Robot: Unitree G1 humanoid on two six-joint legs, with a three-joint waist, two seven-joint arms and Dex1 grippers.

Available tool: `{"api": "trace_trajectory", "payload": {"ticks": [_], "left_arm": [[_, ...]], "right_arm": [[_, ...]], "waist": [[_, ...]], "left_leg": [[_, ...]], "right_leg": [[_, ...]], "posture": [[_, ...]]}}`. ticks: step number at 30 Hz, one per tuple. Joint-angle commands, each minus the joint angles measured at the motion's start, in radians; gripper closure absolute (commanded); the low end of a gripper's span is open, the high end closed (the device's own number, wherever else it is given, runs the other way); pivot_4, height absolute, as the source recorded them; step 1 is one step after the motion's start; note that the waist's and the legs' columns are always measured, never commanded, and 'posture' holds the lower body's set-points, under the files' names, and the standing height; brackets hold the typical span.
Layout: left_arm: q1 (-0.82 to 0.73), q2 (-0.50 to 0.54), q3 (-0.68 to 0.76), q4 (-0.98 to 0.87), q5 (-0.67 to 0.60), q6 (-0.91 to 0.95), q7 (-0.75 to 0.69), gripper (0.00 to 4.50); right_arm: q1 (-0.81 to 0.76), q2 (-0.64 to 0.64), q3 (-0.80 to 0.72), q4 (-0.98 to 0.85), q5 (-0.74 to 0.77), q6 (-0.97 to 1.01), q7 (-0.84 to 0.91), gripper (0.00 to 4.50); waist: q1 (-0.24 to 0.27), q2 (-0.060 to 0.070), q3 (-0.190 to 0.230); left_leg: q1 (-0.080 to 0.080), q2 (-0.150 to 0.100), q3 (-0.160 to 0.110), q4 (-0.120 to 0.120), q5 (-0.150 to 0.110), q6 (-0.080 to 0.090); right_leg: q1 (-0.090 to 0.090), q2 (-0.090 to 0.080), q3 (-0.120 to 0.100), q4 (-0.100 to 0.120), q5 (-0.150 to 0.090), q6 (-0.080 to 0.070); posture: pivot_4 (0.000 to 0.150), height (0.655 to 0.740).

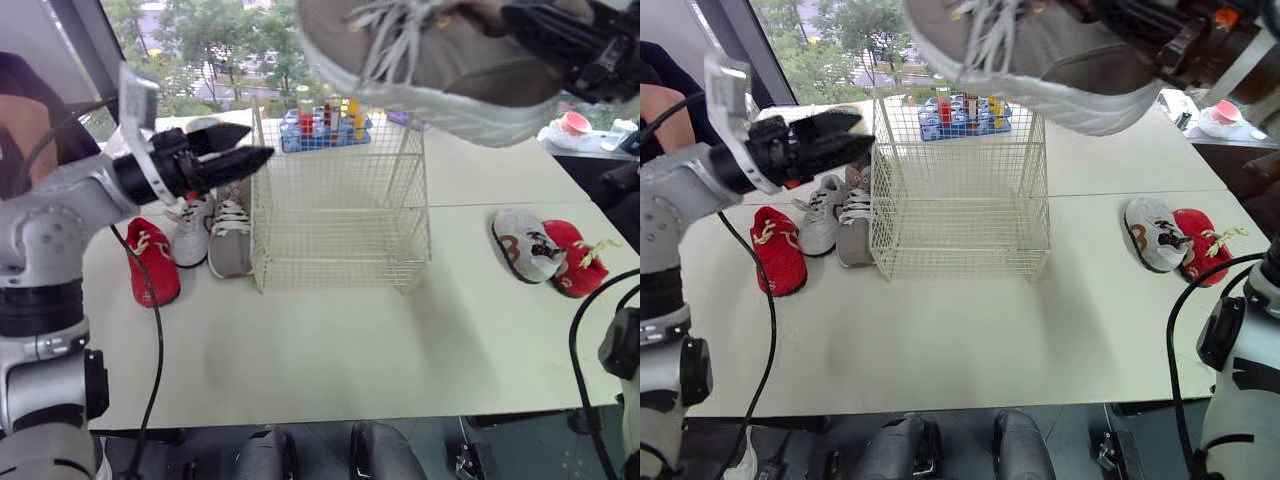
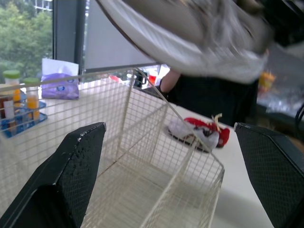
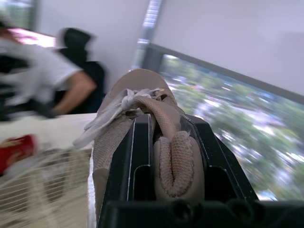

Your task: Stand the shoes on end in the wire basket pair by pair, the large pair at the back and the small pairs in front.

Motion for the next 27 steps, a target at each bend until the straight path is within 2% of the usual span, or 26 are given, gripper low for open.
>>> {"api": "trace_trajectory", "payload": {"ticks": [1,9,15,22,24,27], "left_arm": [[-0.052,0.037,0.059,0.069,-0.057,0.083,-0.03,0.0],[-0.102,0.035,0.108,0.145,-0.111,0.2,-0.027,0.0],[-0.139,0.024,0.144,0.192,-0.162,0.288,0.003,0.0],[-0.095,0.031,0.12,0.132,-0.164,0.347,-0.032,0.0],[-0.086,0.031,0.116,0.119,-0.163,0.362,-0.037,0.58],[-0.077,0.029,0.115,0.107,-0.169,0.381,-0.045,1.89]], "right_arm": [[-0.056,0.001,0.023,-0.031,0.023,-0.078,0.077,3.63],[-0.061,0.032,0.123,-0.054,0.006,-0.187,0.192,3.63],[-0.09,0.046,0.171,-0.066,-0.021,-0.25,0.246,3.63],[-0.12,0.057,0.18,-0.052,-0.032,-0.27,0.253,3.63],[-0.125,0.054,0.181,-0.047,-0.036,-0.273,0.259,3.66],[-0.145,0.052,0.187,-0.029,-0.049,-0.28,0.269,3.66]], "waist": [[0.001,0.0,0.0],[0.001,-0.007,0.005],[0.001,-0.007,0.005],[0.001,-0.008,0.006],[0.001,-0.008,0.006],[0.0,-0.008,0.006]], "left_leg": [[0.0,0.0,0.0,0.0,0.0,0.0],[0.0,0.0,0.0,0.0,0.001,-0.001],[0.0,0.0,0.0,0.0,0.004,-0.007],[0.0,0.0,0.0,0.001,0.004,-0.007],[0.0,0.0,0.0,0.001,0.004,-0.007],[0.0,0.0,0.0,0.001,0.004,-0.007]], "right_leg": [[0.0,0.0,0.0,0.0,0.0,0.0],[0.0,-0.001,0.0,0.001,0.0,0.0],[0.0,-0.001,0.0,0.001,0.0,0.0],[0.0,-0.001,0.0,0.001,0.0,0.0],[0.0,-0.001,0.0,0.001,0.0,0.0],[0.0,-0.001,0.0,0.001,0.0,0.0]], "posture": [[0.15,0.74],[0.15,0.74],[0.15,0.74],[0.15,0.74],[0.15,0.74],[0.15,0.74]]}}
